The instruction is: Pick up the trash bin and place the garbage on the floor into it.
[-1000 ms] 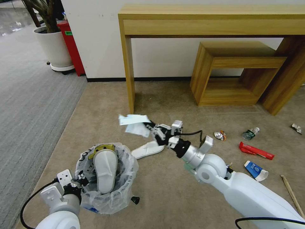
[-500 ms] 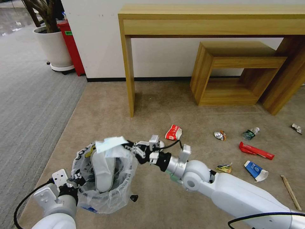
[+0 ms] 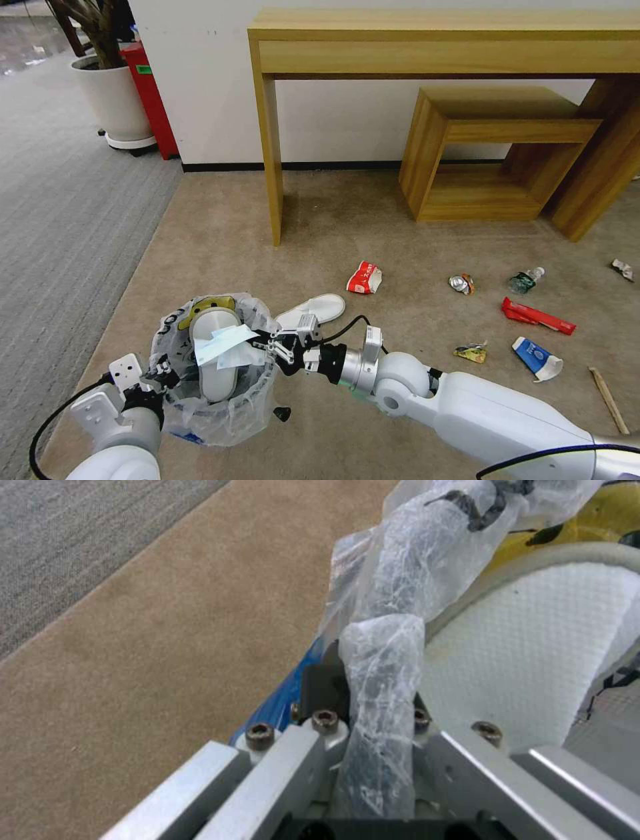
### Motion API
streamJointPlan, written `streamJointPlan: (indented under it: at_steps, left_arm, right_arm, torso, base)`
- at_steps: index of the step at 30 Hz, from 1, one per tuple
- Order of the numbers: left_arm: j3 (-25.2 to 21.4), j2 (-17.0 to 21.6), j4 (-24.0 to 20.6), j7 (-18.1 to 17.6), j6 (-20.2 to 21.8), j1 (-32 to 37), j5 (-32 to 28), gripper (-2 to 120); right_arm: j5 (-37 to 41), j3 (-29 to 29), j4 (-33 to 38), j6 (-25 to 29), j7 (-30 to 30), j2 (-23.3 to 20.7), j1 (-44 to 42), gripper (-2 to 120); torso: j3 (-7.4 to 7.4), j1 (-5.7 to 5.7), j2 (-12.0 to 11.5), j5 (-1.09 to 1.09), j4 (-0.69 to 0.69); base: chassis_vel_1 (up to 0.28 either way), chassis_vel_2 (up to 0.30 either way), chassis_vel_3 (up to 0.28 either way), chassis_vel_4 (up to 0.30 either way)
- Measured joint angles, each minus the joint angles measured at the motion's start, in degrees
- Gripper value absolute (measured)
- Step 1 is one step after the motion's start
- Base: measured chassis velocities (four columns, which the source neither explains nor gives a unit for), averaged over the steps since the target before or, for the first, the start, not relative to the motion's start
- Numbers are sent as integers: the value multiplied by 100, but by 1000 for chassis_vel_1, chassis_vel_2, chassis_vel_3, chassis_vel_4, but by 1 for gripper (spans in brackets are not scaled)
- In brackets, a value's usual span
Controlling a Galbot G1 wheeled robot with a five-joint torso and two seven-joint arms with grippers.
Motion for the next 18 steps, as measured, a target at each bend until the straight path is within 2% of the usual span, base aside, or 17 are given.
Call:
streamJointPlan:
  at_steps: [3,4,6,8,11,12,15,16,18]
  left_arm:
    - [-6,11,2,3,-6,3,-5,1]
    - [-6,11,2,3,-6,3,-5,1]
    - [-6,13,5,5,-10,8,-6,1]
    - [-6,17,11,6,-12,9,-7,1]
    - [-5,30,43,8,-16,-2,-7,1]
    - [-5,30,43,8,-16,-2,-7,1]
    - [14,32,65,9,-19,-14,-7,1]
    - [14,32,65,9,-19,-14,-7,1]
    - [19,33,77,10,-20,-26,-8,1]
  right_arm:
    - [-119,-63,-61,-18,186,56,-10,27]
    - [-119,-63,-61,-18,186,56,-10,27]
    - [-174,-77,-87,-19,268,79,-15,37]
    - [-189,-79,-88,-19,309,81,-19,40]
    - [-208,2,-61,-25,367,73,-43,56]
    - [-208,2,-61,-25,367,73,-43,56]
    - [-392,36,-109,-88,432,47,-80,71]
    - [-392,36,-109,-88,432,47,-80,71]
    - [-473,-9,-145,-121,477,46,-91,79]
  torso:
    - [0,0,0,0,0]
    - [0,0,0,0,0]
    - [0,0,0,0,0]
    - [0,0,0,0,0]
    - [0,0,0,0,0]
    - [0,0,0,0,0]
    - [0,0,0,0,0]
    - [0,0,0,0,0]
    - [0,0,0,0,0]
  base:
    - [0,0,0,0]
    - [0,0,0,0]
    - [0,0,0,0]
    - [0,0,0,0]
    - [0,0,0,0]
    - [0,0,0,0]
    - [0,0,0,0]
    - [0,0,0,0]
    - [0,0,0,0]
